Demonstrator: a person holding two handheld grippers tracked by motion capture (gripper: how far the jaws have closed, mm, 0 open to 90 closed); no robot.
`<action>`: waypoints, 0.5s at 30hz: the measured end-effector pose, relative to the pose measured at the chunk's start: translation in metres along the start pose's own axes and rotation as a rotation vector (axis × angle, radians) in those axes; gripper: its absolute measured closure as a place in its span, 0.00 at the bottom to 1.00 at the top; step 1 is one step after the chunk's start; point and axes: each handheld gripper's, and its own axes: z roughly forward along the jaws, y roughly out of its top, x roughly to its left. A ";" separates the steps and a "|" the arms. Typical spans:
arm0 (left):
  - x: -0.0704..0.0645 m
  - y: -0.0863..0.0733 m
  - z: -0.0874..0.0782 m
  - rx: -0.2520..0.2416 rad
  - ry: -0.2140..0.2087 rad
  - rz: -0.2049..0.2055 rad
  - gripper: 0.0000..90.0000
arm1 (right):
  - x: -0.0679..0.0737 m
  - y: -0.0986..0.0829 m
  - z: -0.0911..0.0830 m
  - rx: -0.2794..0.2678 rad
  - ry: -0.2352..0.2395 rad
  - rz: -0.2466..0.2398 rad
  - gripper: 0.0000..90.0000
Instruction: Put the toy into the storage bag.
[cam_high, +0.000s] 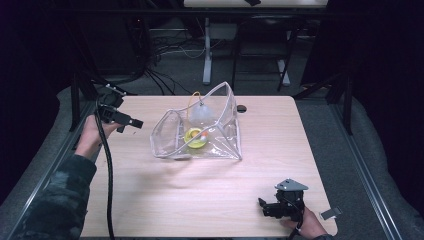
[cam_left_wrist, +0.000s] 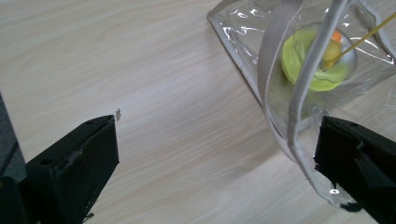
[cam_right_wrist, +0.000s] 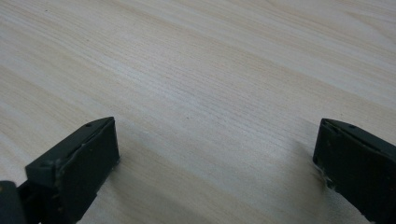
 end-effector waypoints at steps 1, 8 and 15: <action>0.001 -0.003 0.001 -0.001 0.002 -0.004 0.00 | 0.000 0.000 0.000 -0.003 0.000 -0.001 0.00; 0.007 -0.024 0.010 -0.020 0.029 -0.032 0.00 | 0.000 0.000 0.000 0.000 0.000 0.001 0.00; 0.003 -0.055 0.028 0.013 0.034 -0.032 0.00 | 0.000 0.000 0.000 -0.006 0.002 0.004 0.00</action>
